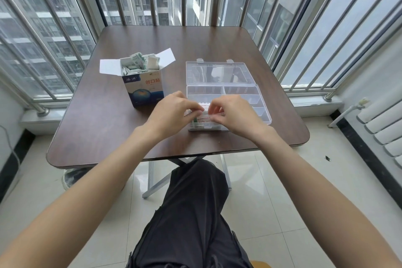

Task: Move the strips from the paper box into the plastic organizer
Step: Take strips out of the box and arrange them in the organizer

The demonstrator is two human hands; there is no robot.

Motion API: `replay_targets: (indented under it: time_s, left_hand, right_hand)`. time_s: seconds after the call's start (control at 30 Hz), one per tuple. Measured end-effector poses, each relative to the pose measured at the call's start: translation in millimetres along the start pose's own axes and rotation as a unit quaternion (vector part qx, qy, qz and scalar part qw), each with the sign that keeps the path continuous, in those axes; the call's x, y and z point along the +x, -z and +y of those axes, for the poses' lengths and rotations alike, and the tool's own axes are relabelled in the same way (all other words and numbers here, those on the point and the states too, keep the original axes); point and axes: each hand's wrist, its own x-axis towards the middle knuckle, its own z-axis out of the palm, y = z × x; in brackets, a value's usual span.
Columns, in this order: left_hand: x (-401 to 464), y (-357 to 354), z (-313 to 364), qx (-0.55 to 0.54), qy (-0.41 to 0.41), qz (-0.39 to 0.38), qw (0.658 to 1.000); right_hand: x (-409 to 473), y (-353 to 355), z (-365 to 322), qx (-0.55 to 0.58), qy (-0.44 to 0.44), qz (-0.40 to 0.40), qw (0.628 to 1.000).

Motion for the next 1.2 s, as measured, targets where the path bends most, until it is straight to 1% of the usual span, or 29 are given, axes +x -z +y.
replay_targets:
  time_s: [0.2,0.3,0.37,0.43,0.53,0.6,0.67,0.73,0.8,0.93,0.97,1.07,1.2]
  left_hand:
    - [9,6,0,0.095,-0.033,-0.028,0.995]
    - [14,10,3,0.153,-0.059,-0.063,0.984]
    - [16,11,3,0.152,-0.065,-0.076,0.983]
    - [16,11,3,0.138,-0.057,-0.076,0.986]
    - [17,9,4,0.131,-0.043,-0.070,0.988]
    - [18,8,7,0.136,-0.040,-0.072,0.987]
    - [19,7,9,0.142,-0.039,-0.087,0.985]
    - [21,8,10,0.146,-0.040,-0.106,0.983]
    - [23,10,9,0.145,-0.038,-0.122,0.981]
    - [26,11,6,0.127,-0.033,-0.146,0.981]
    - [26,10,5,0.125,-0.034,-0.150,0.980]
    - [27,9,4,0.121,-0.035,-0.156,0.980]
    - [27,8,2,0.111,-0.035,-0.152,0.981]
  right_hand:
    - [5,-3,-6,-0.107,0.010,0.015,0.994]
    - [3,4,-4,-0.138,0.029,0.030,0.990]
    - [-2,13,1,-0.137,0.039,0.059,0.988]
    - [-6,19,10,-0.169,0.037,0.081,0.981]
    - [-10,19,17,-0.173,0.006,0.081,0.982]
    - [-7,15,15,-0.182,0.014,0.093,0.979]
    - [-4,12,12,-0.193,0.019,0.077,0.978]
    - [-1,10,13,-0.192,-0.001,0.032,0.981]
    - [1,7,13,-0.163,-0.025,0.004,0.986]
    - [1,4,9,-0.080,-0.057,0.021,0.995]
    - [1,5,10,-0.083,-0.062,0.028,0.994]
    - [-1,7,12,-0.148,-0.045,0.046,0.987]
    - [2,3,11,-0.165,-0.020,0.009,0.986]
